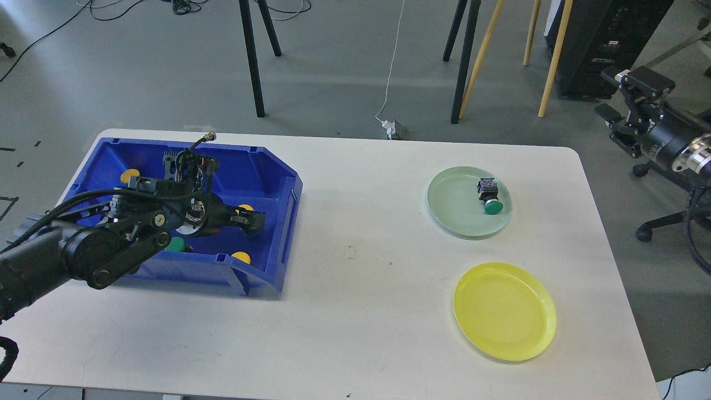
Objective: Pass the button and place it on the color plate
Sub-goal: 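Reach the left gripper into the bin and grasp a yellow button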
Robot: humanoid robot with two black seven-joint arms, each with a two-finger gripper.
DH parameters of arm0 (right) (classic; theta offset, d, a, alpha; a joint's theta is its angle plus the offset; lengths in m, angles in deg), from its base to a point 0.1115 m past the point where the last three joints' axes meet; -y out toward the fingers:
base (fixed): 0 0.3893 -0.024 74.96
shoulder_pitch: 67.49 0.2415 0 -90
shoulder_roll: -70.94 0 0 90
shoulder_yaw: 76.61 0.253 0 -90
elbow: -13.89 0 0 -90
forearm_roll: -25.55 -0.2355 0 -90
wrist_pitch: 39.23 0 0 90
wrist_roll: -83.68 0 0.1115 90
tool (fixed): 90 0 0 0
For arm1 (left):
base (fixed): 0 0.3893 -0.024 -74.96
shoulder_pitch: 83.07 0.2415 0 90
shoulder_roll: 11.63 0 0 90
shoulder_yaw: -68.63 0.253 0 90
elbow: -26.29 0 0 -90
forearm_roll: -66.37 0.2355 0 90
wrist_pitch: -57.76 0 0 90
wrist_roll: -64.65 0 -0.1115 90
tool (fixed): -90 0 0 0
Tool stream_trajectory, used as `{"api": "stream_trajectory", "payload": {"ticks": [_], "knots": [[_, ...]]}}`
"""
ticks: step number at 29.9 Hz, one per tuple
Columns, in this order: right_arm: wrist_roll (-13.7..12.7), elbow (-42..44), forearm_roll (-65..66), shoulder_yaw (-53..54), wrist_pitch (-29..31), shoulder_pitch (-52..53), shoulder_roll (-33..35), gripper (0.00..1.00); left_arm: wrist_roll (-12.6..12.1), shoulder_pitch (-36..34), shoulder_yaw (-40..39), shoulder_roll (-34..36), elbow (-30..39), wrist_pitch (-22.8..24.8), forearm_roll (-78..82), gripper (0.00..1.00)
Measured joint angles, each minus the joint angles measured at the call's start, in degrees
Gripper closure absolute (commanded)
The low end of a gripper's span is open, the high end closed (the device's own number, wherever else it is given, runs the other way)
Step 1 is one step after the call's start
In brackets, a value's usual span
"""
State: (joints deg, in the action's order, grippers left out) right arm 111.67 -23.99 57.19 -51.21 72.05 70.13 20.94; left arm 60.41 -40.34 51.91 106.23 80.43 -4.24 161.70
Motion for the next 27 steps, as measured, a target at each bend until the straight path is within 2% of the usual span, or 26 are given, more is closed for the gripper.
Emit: {"api": "stream_trajectory", "payload": {"ticks": [2, 3, 11, 21, 27], "knots": [[0.0, 0.0, 0.0, 0.0, 0.0, 0.0, 0.0, 0.21, -0.37, -0.01, 0.0, 0.02, 0.0, 0.0, 0.02, 0.71], [0.0, 0.0, 0.02, 0.0, 0.0, 0.0, 0.0, 0.21, -0.53, -0.08, 0.0, 0.04, 0.0, 0.0, 0.02, 0.73], [0.0, 0.04, 0.08, -0.01, -0.03, -0.01, 0.08, 0.21, -1.03, -1.28, -0.42, 1.45, 1.89, 0.0, -0.59, 0.73], [0.01, 0.32, 0.27, -0.09, -0.42, 0.76, -1.3, 0.21, -1.16, -1.33, -5.62, 17.4, 17.76, 0.0, -8.4, 0.72], [0.01, 0.09, 0.22, 0.01, -0.67, 0.95, -2.02, 0.21, -1.61, -1.61, -11.18, 22.25, 22.19, 0.0, -23.13, 0.71]]}}
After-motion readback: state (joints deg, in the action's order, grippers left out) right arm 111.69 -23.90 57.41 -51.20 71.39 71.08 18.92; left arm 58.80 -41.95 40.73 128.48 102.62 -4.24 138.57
